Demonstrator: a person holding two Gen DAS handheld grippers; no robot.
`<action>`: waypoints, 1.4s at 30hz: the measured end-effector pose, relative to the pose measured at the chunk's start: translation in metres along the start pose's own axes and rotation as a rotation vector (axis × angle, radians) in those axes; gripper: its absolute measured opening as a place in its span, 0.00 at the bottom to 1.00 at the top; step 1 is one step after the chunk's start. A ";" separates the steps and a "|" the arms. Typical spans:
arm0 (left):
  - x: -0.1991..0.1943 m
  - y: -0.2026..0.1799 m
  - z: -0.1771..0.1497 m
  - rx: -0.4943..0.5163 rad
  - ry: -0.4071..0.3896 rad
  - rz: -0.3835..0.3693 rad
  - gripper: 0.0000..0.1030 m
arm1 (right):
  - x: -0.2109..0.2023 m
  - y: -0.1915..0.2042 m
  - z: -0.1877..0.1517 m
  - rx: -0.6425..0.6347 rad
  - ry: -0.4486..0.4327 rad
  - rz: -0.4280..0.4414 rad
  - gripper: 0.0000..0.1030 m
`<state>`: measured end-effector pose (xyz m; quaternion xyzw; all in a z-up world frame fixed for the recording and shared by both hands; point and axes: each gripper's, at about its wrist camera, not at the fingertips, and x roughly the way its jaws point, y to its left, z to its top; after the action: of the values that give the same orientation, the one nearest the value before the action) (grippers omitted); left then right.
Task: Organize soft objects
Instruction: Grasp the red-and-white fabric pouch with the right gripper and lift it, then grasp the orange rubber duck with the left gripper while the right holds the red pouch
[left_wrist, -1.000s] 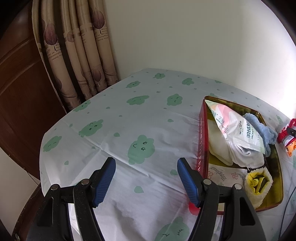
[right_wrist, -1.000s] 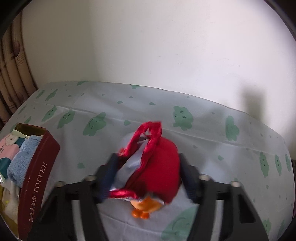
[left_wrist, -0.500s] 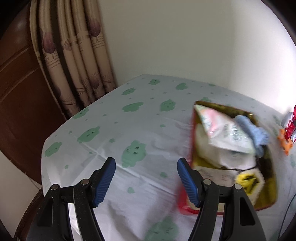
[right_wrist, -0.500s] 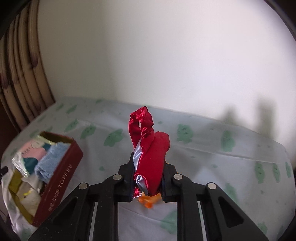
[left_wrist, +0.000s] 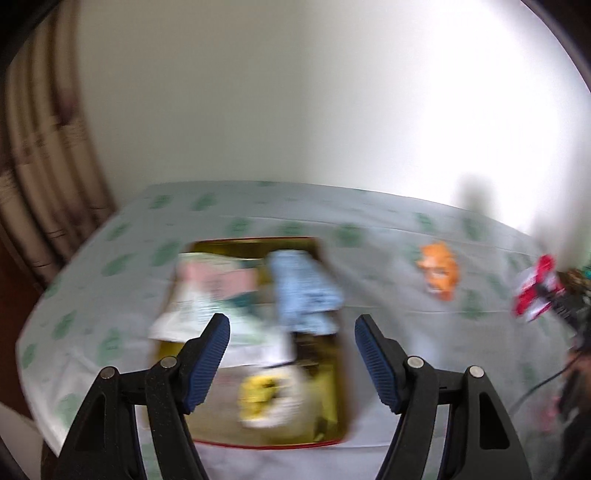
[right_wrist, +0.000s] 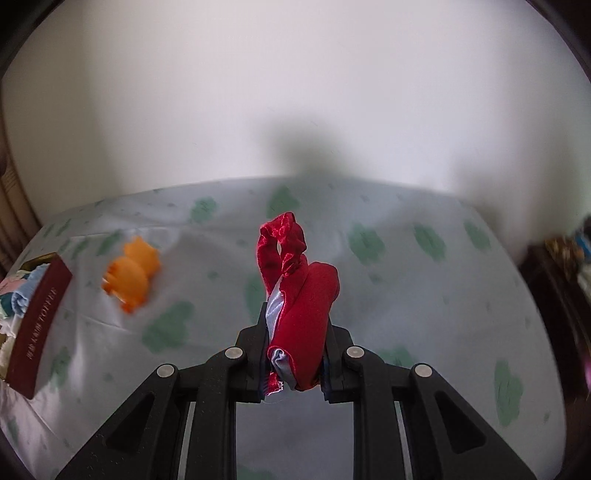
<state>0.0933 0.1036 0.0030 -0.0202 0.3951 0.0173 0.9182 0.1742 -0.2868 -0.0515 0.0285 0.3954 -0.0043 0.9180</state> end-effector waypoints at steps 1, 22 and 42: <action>0.005 -0.015 0.005 0.009 0.010 -0.037 0.70 | 0.003 -0.003 -0.003 0.015 0.005 0.001 0.18; 0.145 -0.172 0.062 0.060 0.233 -0.192 0.70 | 0.033 -0.024 -0.026 0.111 0.085 0.021 0.19; 0.194 -0.188 0.063 0.052 0.308 -0.112 0.37 | 0.036 -0.025 -0.025 0.115 0.099 0.032 0.21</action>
<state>0.2815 -0.0782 -0.0899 -0.0210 0.5298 -0.0473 0.8465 0.1804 -0.3100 -0.0962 0.0879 0.4390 -0.0109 0.8941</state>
